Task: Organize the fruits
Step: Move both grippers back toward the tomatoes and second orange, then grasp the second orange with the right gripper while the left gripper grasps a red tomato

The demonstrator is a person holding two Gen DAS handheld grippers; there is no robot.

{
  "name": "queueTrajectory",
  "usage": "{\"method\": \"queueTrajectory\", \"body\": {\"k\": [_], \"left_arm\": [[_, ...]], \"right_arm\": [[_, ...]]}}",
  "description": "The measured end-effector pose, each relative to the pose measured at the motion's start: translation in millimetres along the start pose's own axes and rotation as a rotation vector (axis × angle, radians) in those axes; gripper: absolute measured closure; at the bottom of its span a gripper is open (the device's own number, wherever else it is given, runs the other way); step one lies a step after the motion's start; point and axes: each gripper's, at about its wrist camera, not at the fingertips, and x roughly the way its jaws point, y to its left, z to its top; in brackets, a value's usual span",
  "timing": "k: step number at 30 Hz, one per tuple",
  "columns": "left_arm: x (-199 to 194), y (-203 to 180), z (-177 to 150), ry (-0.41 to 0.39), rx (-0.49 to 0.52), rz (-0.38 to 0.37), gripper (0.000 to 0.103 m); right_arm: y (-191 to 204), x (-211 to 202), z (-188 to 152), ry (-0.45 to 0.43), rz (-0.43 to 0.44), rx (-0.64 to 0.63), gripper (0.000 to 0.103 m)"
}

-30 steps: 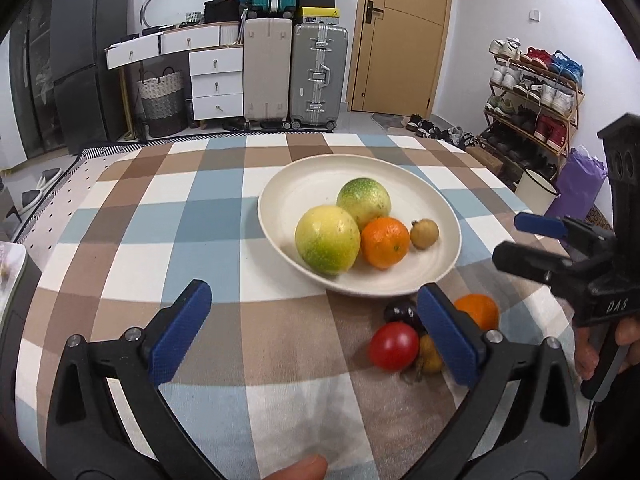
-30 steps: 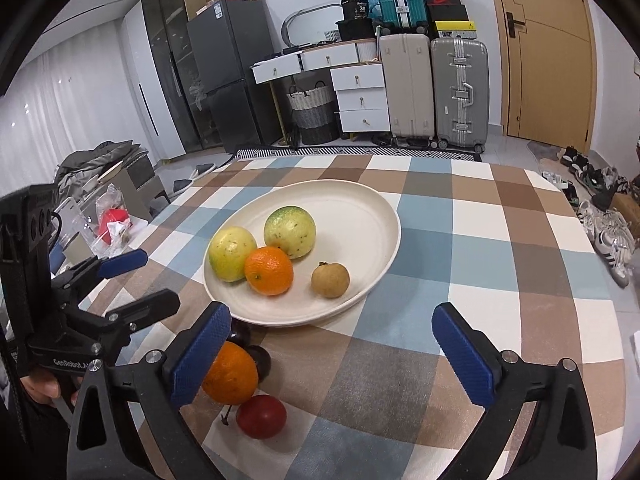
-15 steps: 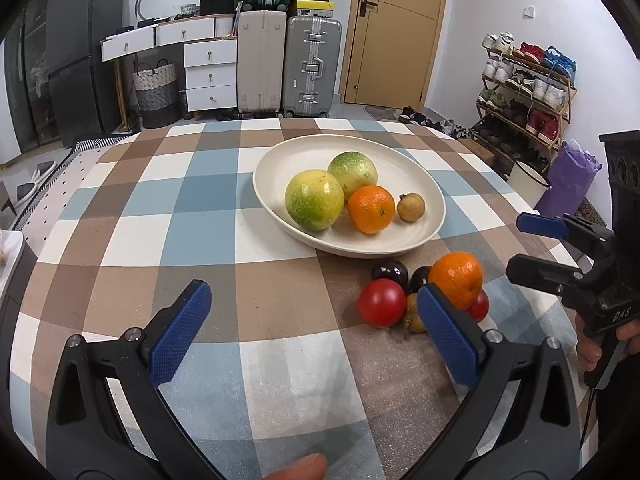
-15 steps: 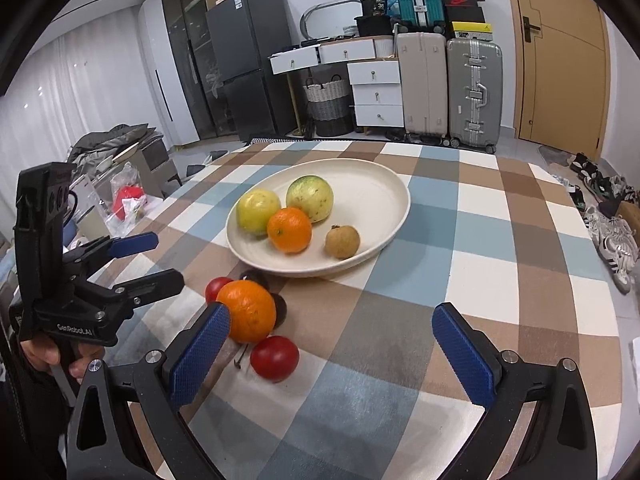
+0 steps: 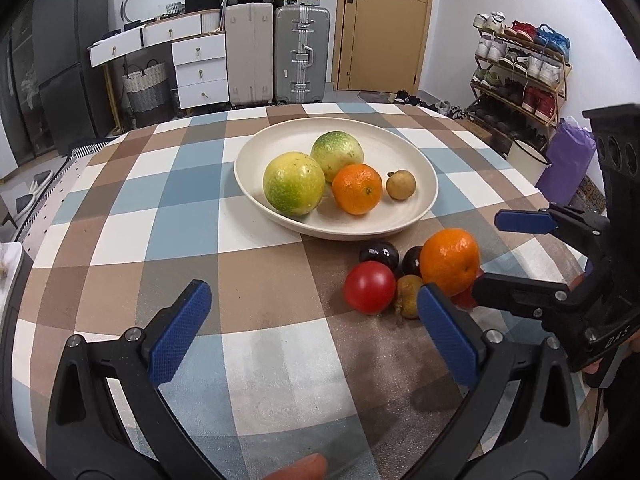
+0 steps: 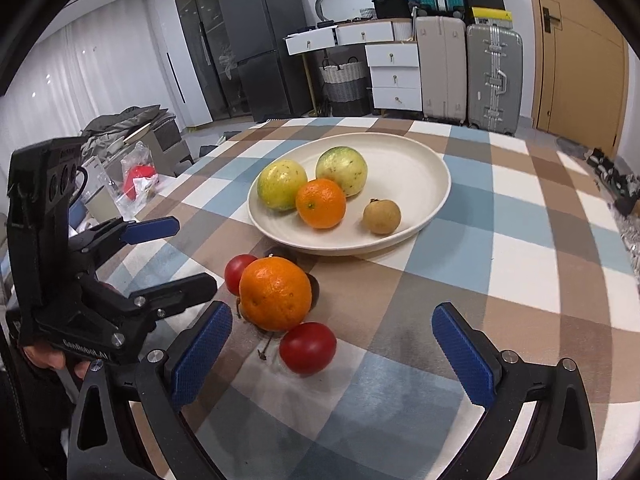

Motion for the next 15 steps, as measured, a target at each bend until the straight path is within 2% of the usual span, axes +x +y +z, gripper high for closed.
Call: {"method": "queueTrajectory", "body": {"k": [8,15], "left_arm": [[6.0,2.9,0.1,0.017,-0.015,0.004,0.001],[8.4,9.7,0.4,0.02,-0.032,0.014,0.001]], "right_arm": [[2.9,10.5,3.3,0.014,0.021,0.024,0.007],[1.7,16.5,6.6,0.017,0.049,0.053,0.021]]}}
